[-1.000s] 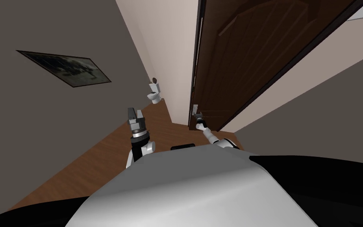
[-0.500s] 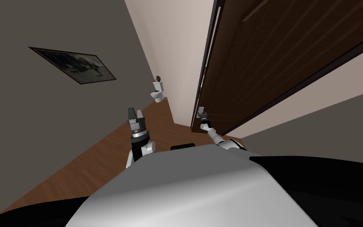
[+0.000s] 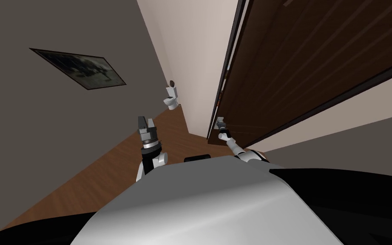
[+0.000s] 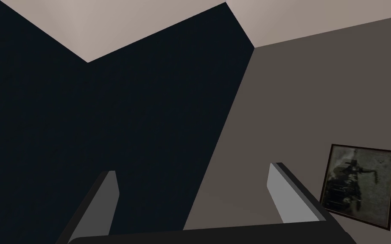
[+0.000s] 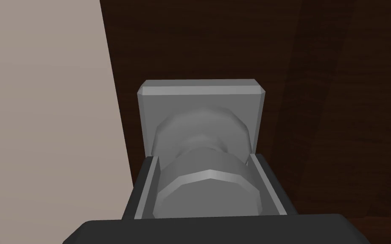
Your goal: Pull the door open
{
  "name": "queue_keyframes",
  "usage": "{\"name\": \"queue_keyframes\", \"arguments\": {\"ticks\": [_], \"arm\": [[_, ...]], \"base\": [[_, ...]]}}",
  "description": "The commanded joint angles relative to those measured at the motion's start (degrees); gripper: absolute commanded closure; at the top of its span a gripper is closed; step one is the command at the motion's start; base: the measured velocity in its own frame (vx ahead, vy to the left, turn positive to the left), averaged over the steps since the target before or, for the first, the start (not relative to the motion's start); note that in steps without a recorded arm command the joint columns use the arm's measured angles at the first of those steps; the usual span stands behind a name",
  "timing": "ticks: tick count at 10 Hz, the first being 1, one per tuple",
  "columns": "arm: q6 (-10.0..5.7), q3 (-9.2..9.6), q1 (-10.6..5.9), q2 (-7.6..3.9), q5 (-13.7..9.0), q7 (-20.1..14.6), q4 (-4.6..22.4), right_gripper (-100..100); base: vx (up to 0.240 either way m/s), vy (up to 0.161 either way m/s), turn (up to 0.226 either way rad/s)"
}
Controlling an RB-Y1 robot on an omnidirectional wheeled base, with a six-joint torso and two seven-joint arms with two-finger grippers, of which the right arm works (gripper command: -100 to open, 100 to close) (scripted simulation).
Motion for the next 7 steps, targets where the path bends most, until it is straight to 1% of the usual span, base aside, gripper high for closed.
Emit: {"name": "queue_keyframes", "arguments": {"ticks": [1, 4, 5, 7], "arm": [[0.06, 0.14, 0.03, 0.18, 0.02, 0.00, -0.02, 100], [0.06, 0.14, 0.03, 0.18, 0.02, 0.00, -0.02, 100], [0.25, 1.23, 0.46, -0.59, 0.12, -1.09, -0.52, 100], [0.32, 2.09, 0.72, -1.13, 0.20, -1.95, -1.00, 100]], "base": [[-0.024, -0.004, 0.021], [-0.008, 0.000, 0.001], [-0.123, -0.030, 0.103], [-0.199, -0.074, 0.111]]}}
